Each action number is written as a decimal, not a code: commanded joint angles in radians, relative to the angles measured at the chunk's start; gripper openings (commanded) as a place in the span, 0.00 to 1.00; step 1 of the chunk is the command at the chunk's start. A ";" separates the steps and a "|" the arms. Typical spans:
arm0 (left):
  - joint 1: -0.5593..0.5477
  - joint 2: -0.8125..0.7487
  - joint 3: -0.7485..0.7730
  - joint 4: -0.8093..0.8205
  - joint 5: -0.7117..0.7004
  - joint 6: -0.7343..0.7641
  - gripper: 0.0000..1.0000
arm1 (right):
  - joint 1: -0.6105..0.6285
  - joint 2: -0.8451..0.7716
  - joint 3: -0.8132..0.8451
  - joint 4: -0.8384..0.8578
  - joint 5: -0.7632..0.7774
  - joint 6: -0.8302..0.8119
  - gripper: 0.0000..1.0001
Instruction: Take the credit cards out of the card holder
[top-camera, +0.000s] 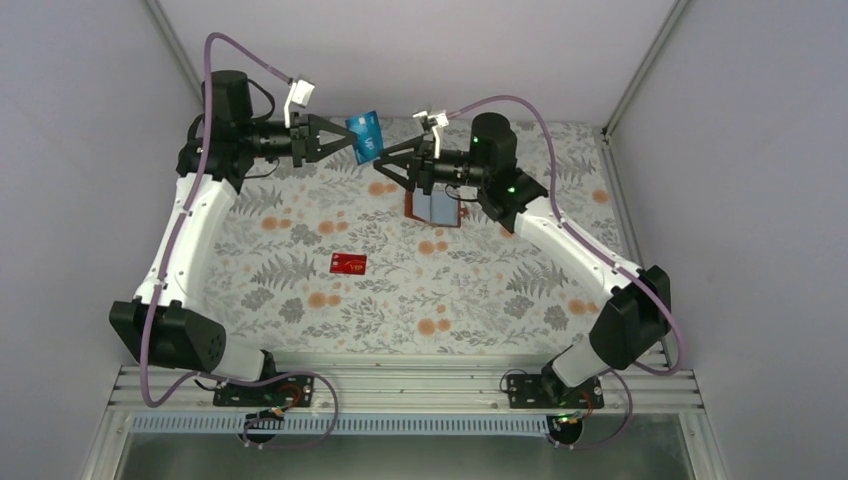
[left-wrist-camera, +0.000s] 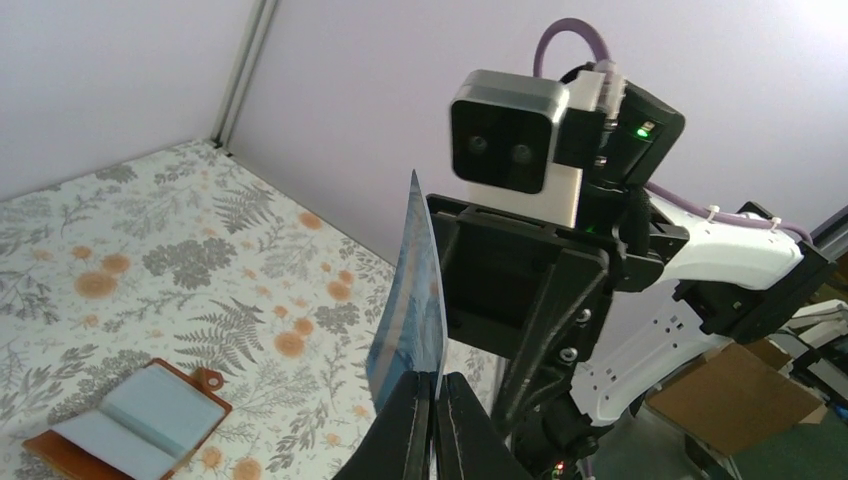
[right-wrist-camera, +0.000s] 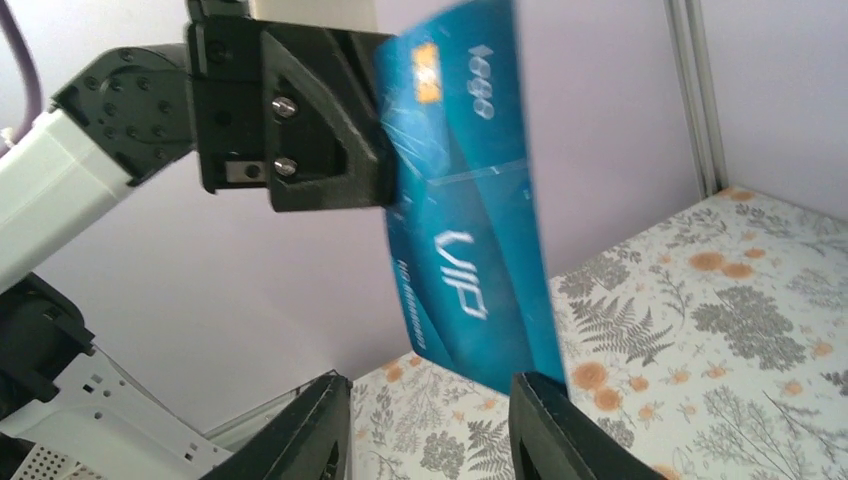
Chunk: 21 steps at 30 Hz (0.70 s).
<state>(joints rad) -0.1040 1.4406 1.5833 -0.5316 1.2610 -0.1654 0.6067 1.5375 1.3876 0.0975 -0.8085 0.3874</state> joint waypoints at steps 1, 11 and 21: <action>-0.009 -0.011 0.051 -0.040 0.058 0.054 0.02 | -0.036 -0.038 -0.038 -0.007 0.030 -0.026 0.44; -0.018 -0.014 0.059 -0.060 0.057 0.077 0.02 | -0.039 -0.071 -0.030 0.005 -0.043 -0.053 0.59; -0.039 -0.018 0.035 -0.078 0.036 0.106 0.02 | 0.003 -0.079 0.022 -0.027 -0.025 -0.081 0.04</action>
<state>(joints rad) -0.1398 1.4395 1.6161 -0.5835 1.2922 -0.1074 0.6052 1.4921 1.3815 0.0689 -0.8570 0.3252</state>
